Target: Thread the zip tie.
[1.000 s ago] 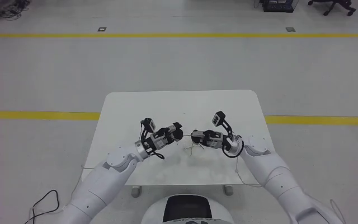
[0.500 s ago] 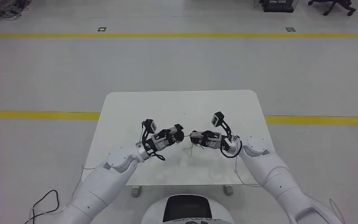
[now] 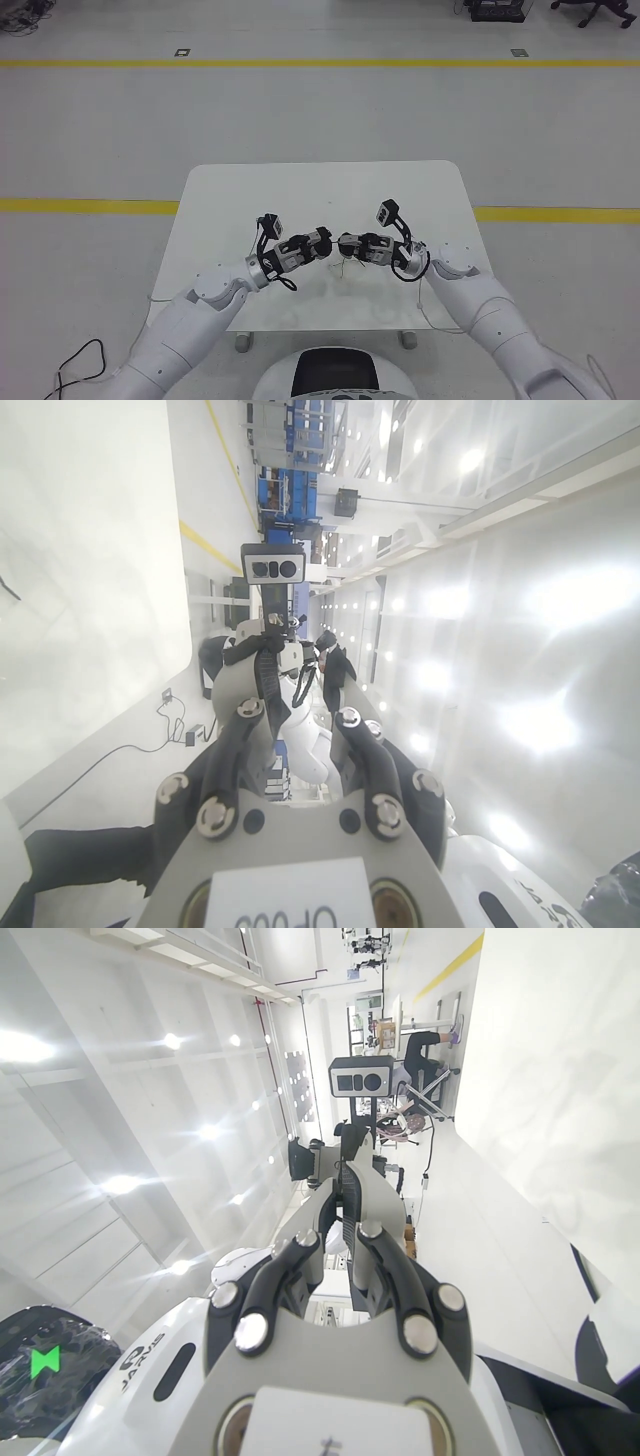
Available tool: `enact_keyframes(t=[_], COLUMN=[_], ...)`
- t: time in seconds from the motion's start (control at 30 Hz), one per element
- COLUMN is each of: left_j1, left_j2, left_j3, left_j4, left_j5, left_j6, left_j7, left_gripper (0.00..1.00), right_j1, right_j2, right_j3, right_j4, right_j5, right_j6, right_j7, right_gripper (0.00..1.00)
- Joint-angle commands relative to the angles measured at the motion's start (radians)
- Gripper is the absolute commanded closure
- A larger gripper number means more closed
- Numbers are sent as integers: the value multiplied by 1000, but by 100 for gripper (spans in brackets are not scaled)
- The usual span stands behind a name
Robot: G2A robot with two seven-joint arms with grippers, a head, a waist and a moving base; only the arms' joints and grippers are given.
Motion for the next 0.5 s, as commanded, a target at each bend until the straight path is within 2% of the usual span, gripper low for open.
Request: enact_keyframes(t=[0.0, 0.47], left_j1=[-1, -9], left_j2=[0, -2], left_j3=[3, 13], left_j4=[0, 4], left_j5=[6, 33], left_j6=[2, 2], left_j7=[0, -8], left_gripper=[80, 84], right_j1=[0, 1], right_j2=[-1, -6], right_j3=[1, 3], right_j4=[0, 8], right_j5=[1, 3], right_j6=[-3, 5], right_j7=[-1, -7], right_gripper=[100, 100])
